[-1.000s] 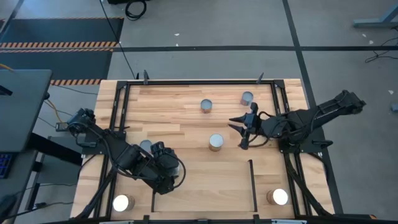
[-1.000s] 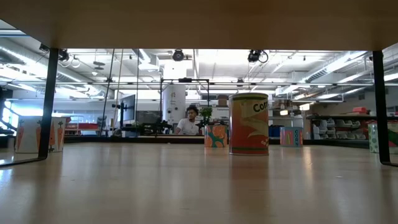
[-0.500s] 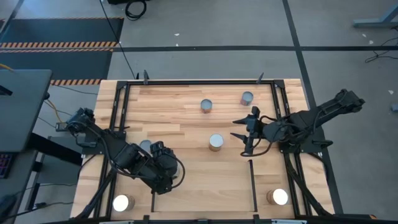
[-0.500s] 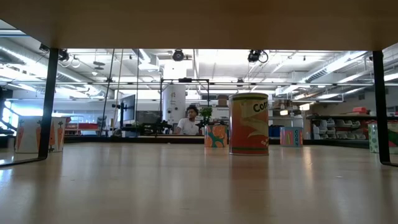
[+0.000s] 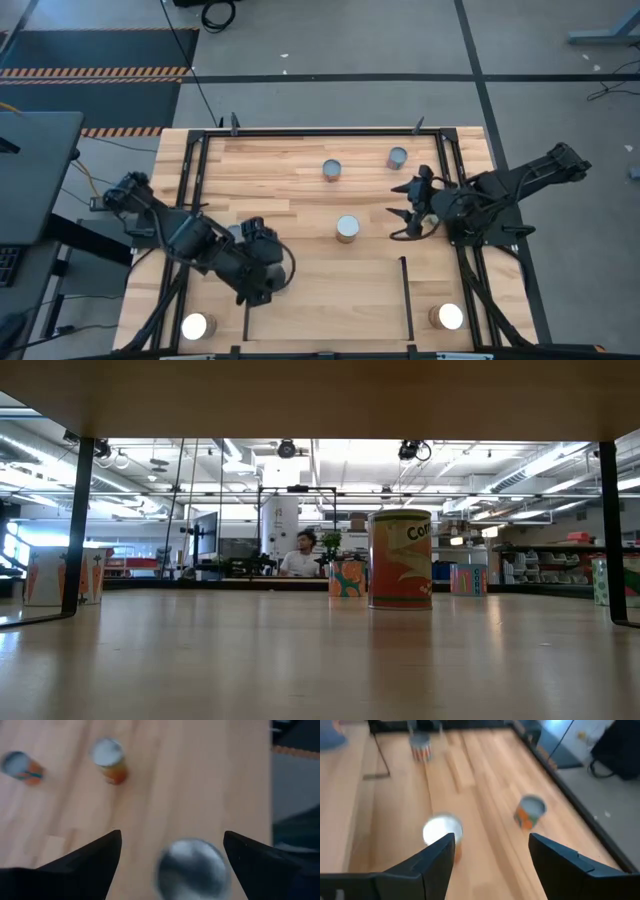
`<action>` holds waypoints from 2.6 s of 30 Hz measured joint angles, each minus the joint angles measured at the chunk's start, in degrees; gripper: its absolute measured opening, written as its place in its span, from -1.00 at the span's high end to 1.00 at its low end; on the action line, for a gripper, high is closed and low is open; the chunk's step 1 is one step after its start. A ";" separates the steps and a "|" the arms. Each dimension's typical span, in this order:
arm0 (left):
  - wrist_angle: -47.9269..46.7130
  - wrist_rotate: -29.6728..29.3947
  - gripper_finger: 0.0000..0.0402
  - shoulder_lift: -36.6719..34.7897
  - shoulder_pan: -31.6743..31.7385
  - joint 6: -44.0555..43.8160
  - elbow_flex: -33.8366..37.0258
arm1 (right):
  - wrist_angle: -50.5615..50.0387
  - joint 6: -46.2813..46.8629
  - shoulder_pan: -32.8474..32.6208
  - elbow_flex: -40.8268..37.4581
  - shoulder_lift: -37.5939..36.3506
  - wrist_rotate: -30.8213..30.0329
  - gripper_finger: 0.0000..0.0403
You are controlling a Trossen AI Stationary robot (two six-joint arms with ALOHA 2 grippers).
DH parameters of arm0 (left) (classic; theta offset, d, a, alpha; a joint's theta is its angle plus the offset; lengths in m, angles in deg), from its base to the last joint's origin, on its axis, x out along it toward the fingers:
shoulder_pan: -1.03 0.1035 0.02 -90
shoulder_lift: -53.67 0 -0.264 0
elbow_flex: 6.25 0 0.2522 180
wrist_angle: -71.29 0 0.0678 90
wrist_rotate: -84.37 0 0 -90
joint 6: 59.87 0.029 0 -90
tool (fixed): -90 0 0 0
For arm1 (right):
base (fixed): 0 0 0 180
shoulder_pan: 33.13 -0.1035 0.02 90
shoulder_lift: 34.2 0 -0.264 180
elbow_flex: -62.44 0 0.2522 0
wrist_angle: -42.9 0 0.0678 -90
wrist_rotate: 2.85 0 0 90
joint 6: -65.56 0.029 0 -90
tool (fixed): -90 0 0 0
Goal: Pick and place cans onto a shelf
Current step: Put the canned peaches on the shelf aligned with the other canned peaches
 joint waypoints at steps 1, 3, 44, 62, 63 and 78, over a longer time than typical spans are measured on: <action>-0.90 -0.85 -0.78 0.00 0.43 0.00 -0.73 | -0.82 0.11 -0.07 -0.01 -0.01 0.93 -0.30; -1.36 -2.81 -0.78 -0.37 1.35 0.71 -1.95 | -2.27 0.12 -0.59 -0.01 0.01 3.85 -0.30; 7.09 -3.83 -0.66 -46.95 24.88 14.07 43.64 | -2.65 -20.26 20.63 32.33 44.66 27.69 -0.97; -5.55 21.21 -0.66 -40.43 24.29 9.31 31.56 | -3.84 -20.78 26.31 38.85 46.99 21.54 -0.94; -6.90 21.85 -0.66 -38.93 22.06 7.87 30.02 | -4.45 -20.35 26.31 38.84 46.44 21.61 -0.94; -1.86 28.95 -0.66 -21.28 -19.75 -14.27 23.52 | -20.31 -9.39 22.02 38.77 41.51 26.18 -0.86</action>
